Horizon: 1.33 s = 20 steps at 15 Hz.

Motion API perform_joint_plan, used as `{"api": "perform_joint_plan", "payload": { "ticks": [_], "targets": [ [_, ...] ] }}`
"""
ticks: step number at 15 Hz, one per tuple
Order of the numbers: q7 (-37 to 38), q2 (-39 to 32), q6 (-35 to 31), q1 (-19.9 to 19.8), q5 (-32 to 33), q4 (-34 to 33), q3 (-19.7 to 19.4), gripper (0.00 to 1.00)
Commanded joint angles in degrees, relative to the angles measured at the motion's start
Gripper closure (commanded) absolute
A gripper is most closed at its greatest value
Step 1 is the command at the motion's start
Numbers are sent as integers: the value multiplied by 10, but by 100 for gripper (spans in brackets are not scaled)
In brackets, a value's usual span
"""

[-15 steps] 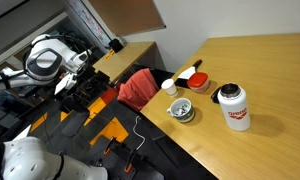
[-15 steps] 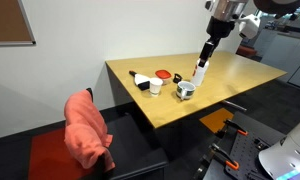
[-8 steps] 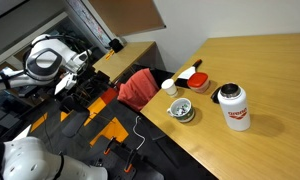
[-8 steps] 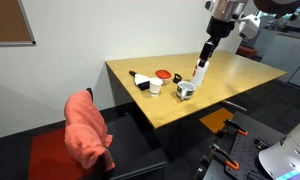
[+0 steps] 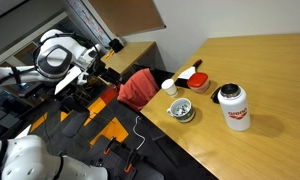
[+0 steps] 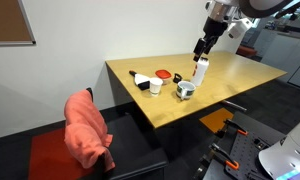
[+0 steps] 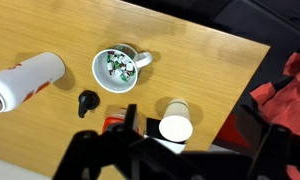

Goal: Pour out the contents of the mug onto the table

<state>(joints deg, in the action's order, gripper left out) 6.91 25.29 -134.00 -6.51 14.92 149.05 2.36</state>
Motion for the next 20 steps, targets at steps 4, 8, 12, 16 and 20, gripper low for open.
{"api": "perform_joint_plan", "payload": {
  "ticks": [4,8,12,16,20],
  "targets": [
    [13,-159,-124,-34,2,-54,-50,0],
    [12,-252,-180,-33,-16,-82,-76,0],
    [26,-332,-219,-27,-41,-115,-93,0],
    [21,-340,-219,-20,-39,-112,-104,0],
    [43,-360,-215,-16,-33,-135,-110,0]
  ]
}}
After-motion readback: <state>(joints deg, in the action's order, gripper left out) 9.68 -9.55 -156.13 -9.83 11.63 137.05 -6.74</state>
